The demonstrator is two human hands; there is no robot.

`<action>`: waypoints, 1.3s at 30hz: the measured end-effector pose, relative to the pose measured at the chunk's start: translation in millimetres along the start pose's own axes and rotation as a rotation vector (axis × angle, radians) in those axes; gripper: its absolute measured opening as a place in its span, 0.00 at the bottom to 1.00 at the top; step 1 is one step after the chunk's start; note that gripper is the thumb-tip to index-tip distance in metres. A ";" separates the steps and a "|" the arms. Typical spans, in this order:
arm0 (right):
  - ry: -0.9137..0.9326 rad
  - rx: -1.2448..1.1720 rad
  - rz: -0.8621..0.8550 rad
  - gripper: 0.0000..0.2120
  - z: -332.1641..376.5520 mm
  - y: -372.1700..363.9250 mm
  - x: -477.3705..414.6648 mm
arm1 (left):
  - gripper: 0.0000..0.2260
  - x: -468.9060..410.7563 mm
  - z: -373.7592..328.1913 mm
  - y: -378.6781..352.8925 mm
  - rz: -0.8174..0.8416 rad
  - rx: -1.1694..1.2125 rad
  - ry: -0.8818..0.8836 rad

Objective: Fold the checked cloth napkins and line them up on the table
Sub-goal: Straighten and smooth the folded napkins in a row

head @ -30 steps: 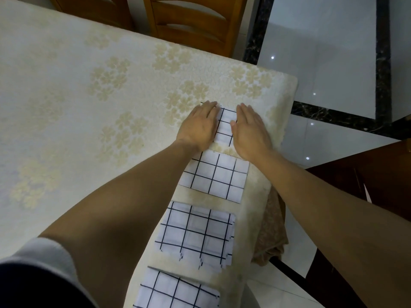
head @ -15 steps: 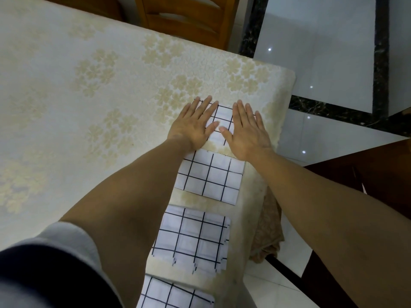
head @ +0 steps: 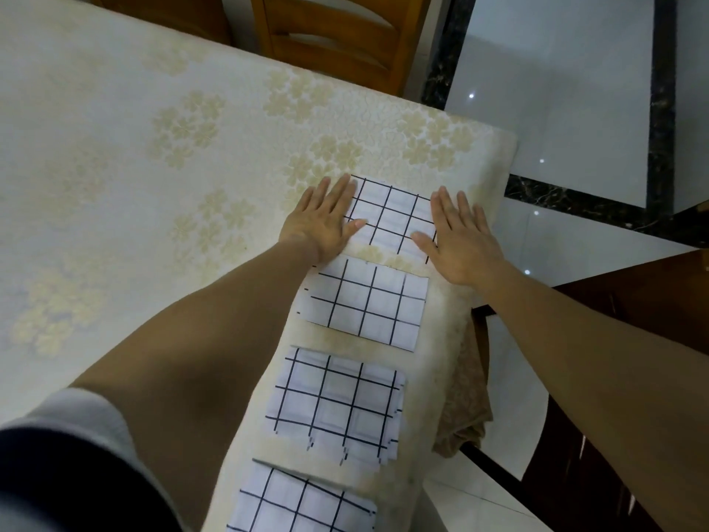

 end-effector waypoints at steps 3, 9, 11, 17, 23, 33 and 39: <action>-0.075 -0.057 -0.166 0.36 21.1 24.0 17.0 | 0.29 13.9 -13.7 17.0 -0.221 0.076 0.034; -0.056 -0.027 -0.138 0.32 83.0 -6.9 33.0 | 0.25 34.7 -51.2 -20.4 -0.181 0.105 -0.072; -0.101 -0.021 -0.099 0.33 65.8 -26.6 33.5 | 0.26 36.3 -44.1 -34.4 -0.168 0.096 -0.050; -0.128 0.017 -0.071 0.35 33.0 -31.4 35.4 | 0.27 35.2 -39.2 -33.6 -0.108 0.072 -0.067; -0.040 -0.145 -0.234 0.35 68.4 1.3 84.4 | 0.27 81.4 -27.8 8.2 -0.362 0.299 0.051; 0.048 -0.017 -0.119 0.38 135.6 -91.2 229.3 | 0.29 251.1 -77.5 -92.5 -0.146 0.170 0.073; -0.010 0.071 -0.028 0.40 122.5 -105.3 237.7 | 0.29 254.2 -71.7 -105.9 -0.118 0.118 0.087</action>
Point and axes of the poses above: each hand's wrist, its own x-axis away from the middle knuckle, its own y-axis out of the back of the hand, z = x × y, the point moved 4 cm from there along -x, towards the middle knuckle, and after that the axes turned 10 degrees about -y, right-handed, at the moved point
